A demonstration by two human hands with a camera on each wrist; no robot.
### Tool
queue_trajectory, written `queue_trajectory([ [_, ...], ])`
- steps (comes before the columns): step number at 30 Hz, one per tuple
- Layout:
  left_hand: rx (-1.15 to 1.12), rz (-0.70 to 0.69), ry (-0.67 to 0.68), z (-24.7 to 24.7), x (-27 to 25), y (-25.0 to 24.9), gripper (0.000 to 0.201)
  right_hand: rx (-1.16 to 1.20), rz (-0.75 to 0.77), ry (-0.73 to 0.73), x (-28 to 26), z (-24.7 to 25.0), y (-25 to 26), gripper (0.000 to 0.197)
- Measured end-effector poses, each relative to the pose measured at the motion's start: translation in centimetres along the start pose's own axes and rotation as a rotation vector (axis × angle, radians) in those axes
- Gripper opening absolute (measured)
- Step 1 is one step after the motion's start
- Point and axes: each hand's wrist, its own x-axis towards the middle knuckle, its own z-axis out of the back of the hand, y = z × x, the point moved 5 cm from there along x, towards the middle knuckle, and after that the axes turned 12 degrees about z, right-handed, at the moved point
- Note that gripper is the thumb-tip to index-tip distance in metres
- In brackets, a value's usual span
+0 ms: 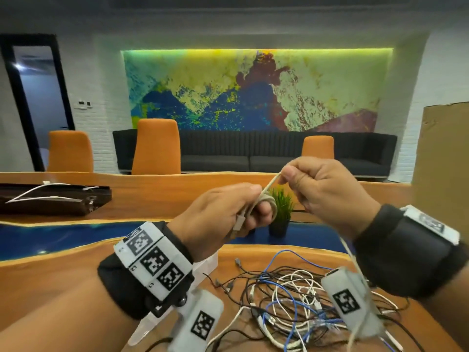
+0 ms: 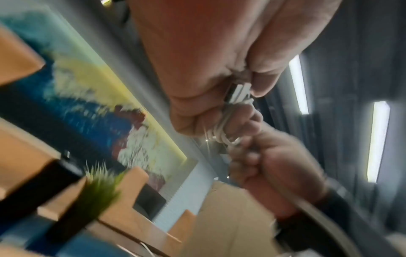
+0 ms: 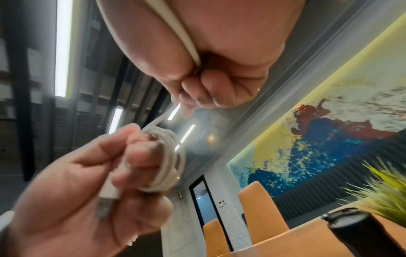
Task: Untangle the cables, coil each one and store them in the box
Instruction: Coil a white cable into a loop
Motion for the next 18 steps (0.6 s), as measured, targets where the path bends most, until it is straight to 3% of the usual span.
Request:
queue_trajectory([
  [4,-0.209,0.045,-0.049,0.5,0.8,0.7,0.033,0.139,-0.166,0.026,-1.7,-2.1,-2.0,0.026],
  [6,-0.222,0.037,-0.1,1.0,1.1,0.9,0.035,0.219,-0.178,0.047,-2.1,-2.7,-1.8,0.029],
  [10,-0.087,0.002,-0.174,1.0,1.6,0.7,0.037,0.229,-0.084,0.095,-1.3,-3.2,-0.6,0.031],
  [14,-0.051,0.022,-0.274,0.5,1.6,0.5,0.041,0.167,0.022,0.0,-0.5,-3.4,-0.5,0.017],
  [18,-0.074,0.025,-0.394,-0.3,1.6,0.7,0.037,0.05,0.058,-0.046,-0.5,-4.1,-1.5,0.017],
])
